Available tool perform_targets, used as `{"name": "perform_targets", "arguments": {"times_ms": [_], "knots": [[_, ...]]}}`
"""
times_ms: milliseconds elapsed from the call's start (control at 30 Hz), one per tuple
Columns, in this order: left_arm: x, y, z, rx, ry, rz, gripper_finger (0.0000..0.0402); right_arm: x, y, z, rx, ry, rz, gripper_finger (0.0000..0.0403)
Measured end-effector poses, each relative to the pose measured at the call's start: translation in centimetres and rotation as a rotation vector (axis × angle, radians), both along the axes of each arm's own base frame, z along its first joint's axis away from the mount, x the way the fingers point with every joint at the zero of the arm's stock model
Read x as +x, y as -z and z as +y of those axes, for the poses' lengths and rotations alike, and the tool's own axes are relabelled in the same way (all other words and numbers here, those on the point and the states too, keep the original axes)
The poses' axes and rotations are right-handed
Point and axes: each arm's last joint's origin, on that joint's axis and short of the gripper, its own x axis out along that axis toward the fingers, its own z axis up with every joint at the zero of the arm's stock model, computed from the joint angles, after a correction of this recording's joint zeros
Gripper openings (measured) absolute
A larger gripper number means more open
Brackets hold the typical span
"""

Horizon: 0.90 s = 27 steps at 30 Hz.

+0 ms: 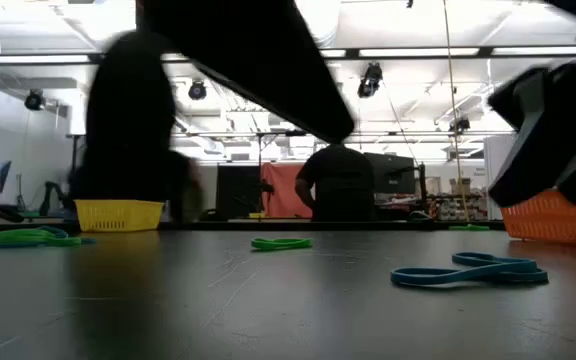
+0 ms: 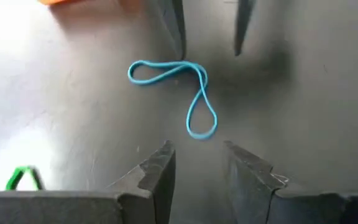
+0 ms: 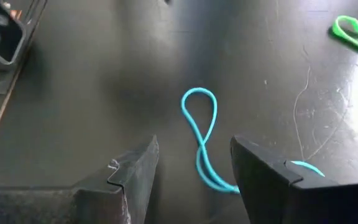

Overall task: Sort rubber bands into baskets
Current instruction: Put the blue rubber band into the orange bin

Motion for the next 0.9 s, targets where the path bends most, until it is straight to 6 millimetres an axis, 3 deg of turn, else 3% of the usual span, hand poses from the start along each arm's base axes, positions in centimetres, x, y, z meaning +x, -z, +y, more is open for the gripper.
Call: {"name": "perform_targets", "arguments": {"times_ms": [133, 433, 700, 833, 900], "knots": [[-1.7, 0.6, -1.2, 0.050, -0.022, 0.002, 0.0109, 0.1, 1.6, -1.3, -0.010, 0.015, 0.035, 0.0194], [-3.5, 2.2, -1.3, 0.083, -0.132, -0.020, 0.0098, 0.9, 4.9, -1.1, -0.031, -0.027, 0.137, 0.0142], [-3.9, 2.6, -1.0, 0.108, -0.147, 0.002, 0.0098, 0.9, 4.9, -1.4, -0.047, -0.015, 0.197, 0.0023], [-3.9, 2.6, -0.8, 0.121, -0.167, -0.012, 0.0098, 0.9, 4.4, -1.7, -0.049, -0.017, 0.201, 0.0012], [-4.0, 2.6, -0.7, 0.119, -0.181, -0.008, 0.0098, 0.8, 3.2, -1.7, -0.035, -0.019, 0.184, 0.0010]]}}
